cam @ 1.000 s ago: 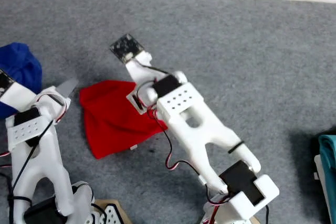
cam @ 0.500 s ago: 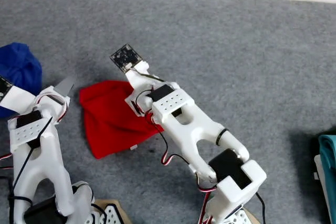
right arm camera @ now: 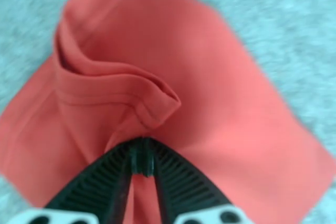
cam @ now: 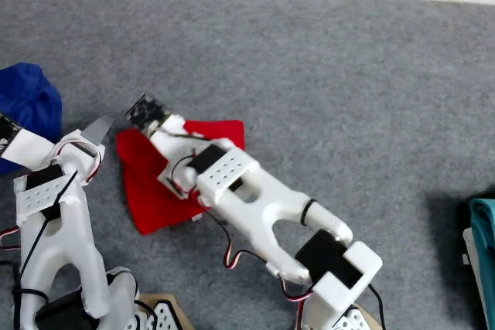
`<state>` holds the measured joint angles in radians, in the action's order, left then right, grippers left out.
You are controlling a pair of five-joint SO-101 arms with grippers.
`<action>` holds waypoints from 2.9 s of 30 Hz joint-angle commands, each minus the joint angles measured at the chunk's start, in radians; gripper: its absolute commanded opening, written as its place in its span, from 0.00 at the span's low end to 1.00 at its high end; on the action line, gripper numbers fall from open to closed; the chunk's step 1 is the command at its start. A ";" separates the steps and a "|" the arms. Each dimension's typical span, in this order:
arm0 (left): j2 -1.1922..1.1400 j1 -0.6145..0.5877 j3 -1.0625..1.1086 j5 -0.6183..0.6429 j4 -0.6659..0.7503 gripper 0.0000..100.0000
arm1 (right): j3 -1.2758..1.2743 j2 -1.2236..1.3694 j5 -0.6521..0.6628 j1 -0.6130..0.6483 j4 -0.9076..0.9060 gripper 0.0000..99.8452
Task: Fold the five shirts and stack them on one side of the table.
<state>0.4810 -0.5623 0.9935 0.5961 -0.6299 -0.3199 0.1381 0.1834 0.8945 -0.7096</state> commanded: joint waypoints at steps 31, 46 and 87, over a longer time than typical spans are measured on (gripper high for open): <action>0.030 0.016 -0.002 0.009 0.015 0.46 | -0.131 -0.338 -0.284 -0.048 -0.088 0.01; 0.030 0.039 0.012 0.008 0.017 0.46 | -0.127 -0.133 -0.316 -0.209 -0.005 0.26; 0.030 0.039 0.024 0.008 0.021 0.46 | 0.073 0.031 -0.259 -0.236 -0.228 0.01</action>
<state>0.4810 -0.5393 1.0150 0.5961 -0.6299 -0.2862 0.2409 -0.0913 0.6843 -0.8769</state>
